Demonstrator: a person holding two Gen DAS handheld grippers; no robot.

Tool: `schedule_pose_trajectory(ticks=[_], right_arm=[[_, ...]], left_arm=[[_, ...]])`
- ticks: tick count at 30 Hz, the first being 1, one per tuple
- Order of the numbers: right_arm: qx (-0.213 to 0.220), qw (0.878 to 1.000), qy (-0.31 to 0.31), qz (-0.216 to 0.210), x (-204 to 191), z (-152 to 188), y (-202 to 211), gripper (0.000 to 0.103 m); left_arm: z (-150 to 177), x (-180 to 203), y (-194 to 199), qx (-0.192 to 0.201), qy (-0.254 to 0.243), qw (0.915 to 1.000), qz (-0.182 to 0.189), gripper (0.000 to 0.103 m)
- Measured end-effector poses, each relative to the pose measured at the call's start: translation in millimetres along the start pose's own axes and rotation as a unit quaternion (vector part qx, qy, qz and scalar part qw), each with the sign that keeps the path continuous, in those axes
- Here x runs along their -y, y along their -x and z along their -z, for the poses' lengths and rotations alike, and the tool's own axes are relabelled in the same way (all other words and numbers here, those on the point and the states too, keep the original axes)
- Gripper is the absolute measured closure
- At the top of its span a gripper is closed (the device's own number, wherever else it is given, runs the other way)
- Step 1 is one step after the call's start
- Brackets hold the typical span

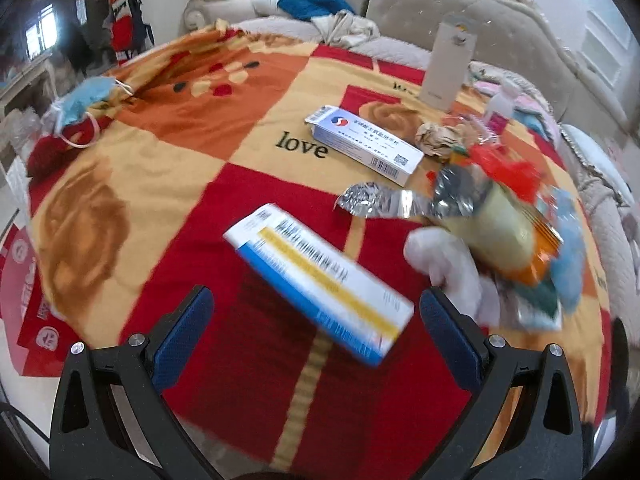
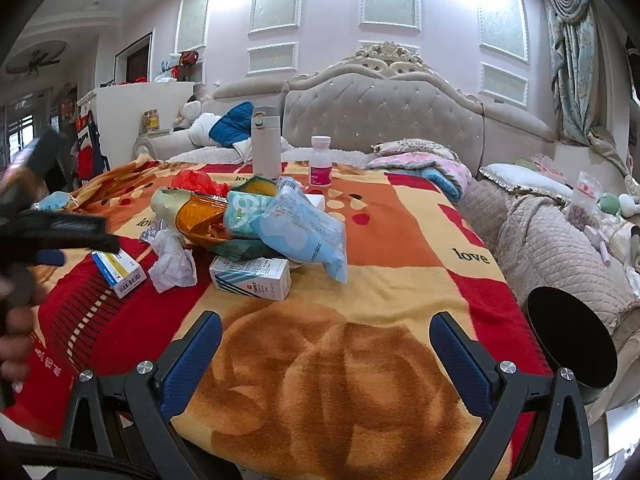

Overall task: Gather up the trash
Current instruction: 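Lower the left gripper onto the white-blue-yellow medicine box and close it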

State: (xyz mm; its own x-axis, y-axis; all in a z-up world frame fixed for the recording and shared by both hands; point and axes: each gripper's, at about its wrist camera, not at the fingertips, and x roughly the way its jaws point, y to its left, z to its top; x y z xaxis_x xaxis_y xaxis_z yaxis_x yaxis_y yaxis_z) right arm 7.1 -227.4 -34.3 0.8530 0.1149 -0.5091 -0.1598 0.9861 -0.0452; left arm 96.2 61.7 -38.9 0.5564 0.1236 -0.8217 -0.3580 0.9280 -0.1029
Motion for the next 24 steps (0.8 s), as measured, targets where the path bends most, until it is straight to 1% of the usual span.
schedule_pose_trajectory(ticks=[3, 5, 7, 8, 9, 11, 13, 14, 16, 17, 19, 21, 22, 24], right_arm=[[0.000, 1.000, -0.005, -0.001, 2, 0, 0, 0.000], [0.000, 1.000, -0.009, -0.003, 4, 0, 0, 0.000], [-0.001, 1.000, -0.013, -0.004, 6, 0, 0, 0.000], [-0.001, 1.000, -0.015, -0.005, 7, 0, 0, 0.000], [-0.002, 1.000, -0.018, -0.006, 8, 0, 0, 0.000], [-0.002, 1.000, -0.021, -0.007, 9, 0, 0, 0.000], [-0.002, 1.000, -0.022, -0.007, 9, 0, 0, 0.000], [-0.003, 1.000, -0.021, -0.007, 9, 0, 0, 0.000], [-0.002, 1.000, -0.021, -0.007, 9, 0, 0, 0.000], [-0.002, 1.000, -0.021, -0.007, 10, 0, -1, 0.000], [-0.003, 1.000, -0.022, -0.008, 9, 0, -1, 0.000], [-0.005, 1.000, -0.023, -0.009, 9, 0, -1, 0.000], [-0.006, 1.000, -0.023, -0.010, 9, 0, -2, 0.000], [-0.008, 1.000, -0.019, -0.010, 7, -1, -3, 0.000]], left_arm=[[-9, 6, -21, -0.015, 0.007, 0.9996, -0.024, 0.000], [-10, 8, -31, -0.026, 0.011, 0.9992, -0.028, 0.000], [-6, 11, -42, -0.047, 0.002, 0.9983, -0.034, 0.000], [-4, 12, -45, -0.051, -0.003, 0.9979, -0.041, 0.000], [-1, 11, -46, -0.049, -0.009, 0.9977, -0.046, 0.001], [4, 2, -44, -0.037, -0.011, 0.9983, -0.044, 0.001], [7, -11, -40, -0.026, -0.014, 0.9987, -0.041, 0.008], [9, -19, -38, -0.025, -0.016, 0.9989, -0.035, 0.009], [14, -30, -32, -0.025, -0.026, 0.9991, -0.023, 0.017], [18, -35, -26, -0.022, -0.039, 0.9989, -0.014, 0.018], [21, -42, -19, -0.011, -0.051, 0.9986, -0.002, 0.018], [21, -47, -18, 0.004, -0.057, 0.9983, -0.010, 0.018], [19, -51, -21, 0.006, -0.055, 0.9984, -0.015, 0.018], [16, -57, -27, 0.000, -0.037, 0.9993, -0.005, 0.018]])
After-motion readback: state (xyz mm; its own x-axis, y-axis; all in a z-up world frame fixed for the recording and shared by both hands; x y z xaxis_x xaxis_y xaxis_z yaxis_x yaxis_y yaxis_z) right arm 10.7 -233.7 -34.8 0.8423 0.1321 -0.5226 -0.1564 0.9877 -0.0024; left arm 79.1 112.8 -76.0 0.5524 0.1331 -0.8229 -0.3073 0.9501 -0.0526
